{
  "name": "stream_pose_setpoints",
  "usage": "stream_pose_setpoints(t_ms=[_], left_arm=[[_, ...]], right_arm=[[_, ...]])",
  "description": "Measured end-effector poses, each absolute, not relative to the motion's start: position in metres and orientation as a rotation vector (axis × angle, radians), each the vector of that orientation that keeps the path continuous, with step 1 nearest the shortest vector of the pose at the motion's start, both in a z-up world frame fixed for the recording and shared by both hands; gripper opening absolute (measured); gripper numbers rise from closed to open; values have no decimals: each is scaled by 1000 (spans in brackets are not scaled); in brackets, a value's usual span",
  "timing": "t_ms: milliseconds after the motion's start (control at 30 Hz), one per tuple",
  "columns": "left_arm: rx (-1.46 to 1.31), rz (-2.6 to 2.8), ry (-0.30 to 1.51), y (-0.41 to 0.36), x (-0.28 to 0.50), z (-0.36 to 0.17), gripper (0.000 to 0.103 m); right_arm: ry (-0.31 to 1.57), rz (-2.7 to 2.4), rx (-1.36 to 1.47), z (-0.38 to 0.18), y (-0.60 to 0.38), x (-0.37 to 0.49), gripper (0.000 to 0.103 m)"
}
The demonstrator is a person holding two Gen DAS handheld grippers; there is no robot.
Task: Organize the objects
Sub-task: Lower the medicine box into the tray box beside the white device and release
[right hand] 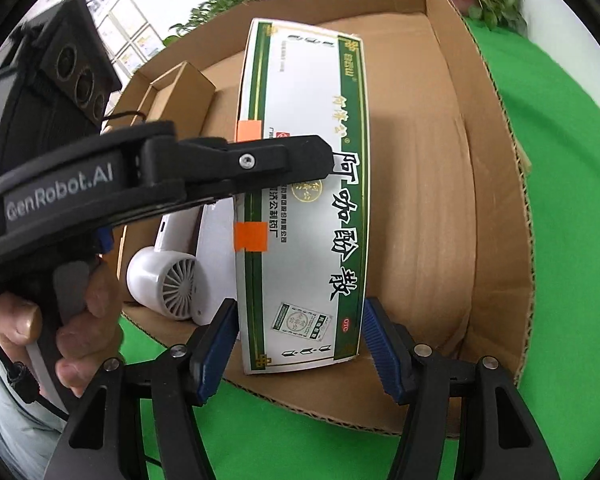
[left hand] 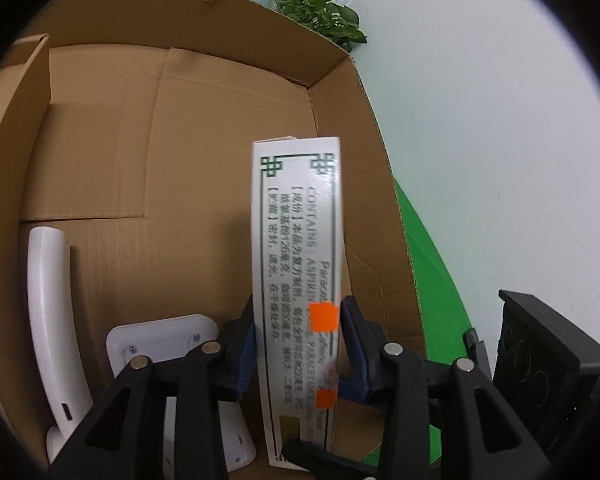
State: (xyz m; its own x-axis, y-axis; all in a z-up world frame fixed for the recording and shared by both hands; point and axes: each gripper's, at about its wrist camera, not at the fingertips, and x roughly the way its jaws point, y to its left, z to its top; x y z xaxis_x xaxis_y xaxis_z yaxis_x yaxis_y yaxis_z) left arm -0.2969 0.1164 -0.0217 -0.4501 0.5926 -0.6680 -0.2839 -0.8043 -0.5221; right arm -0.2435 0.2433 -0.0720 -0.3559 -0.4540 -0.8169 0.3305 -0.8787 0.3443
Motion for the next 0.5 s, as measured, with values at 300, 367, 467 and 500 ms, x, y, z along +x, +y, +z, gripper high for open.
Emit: stream_pose_setpoints(t_ms=[300, 367, 467, 500], left_arm=[[-1162, 2401, -339, 87, -265, 2, 42], [-1130, 2446, -293, 77, -252, 8, 42], [-1064, 2536, -208, 68, -231, 17, 43], [-1046, 2570, -194, 60, -226, 20, 44]], right_arm=[[-104, -2314, 1475, -64, 235, -247, 59], [-53, -2346, 1490, -64, 233, -248, 59], [-5, -2377, 1514, -76, 235, -238, 59], [4, -2382, 1516, -85, 233, -229, 60]])
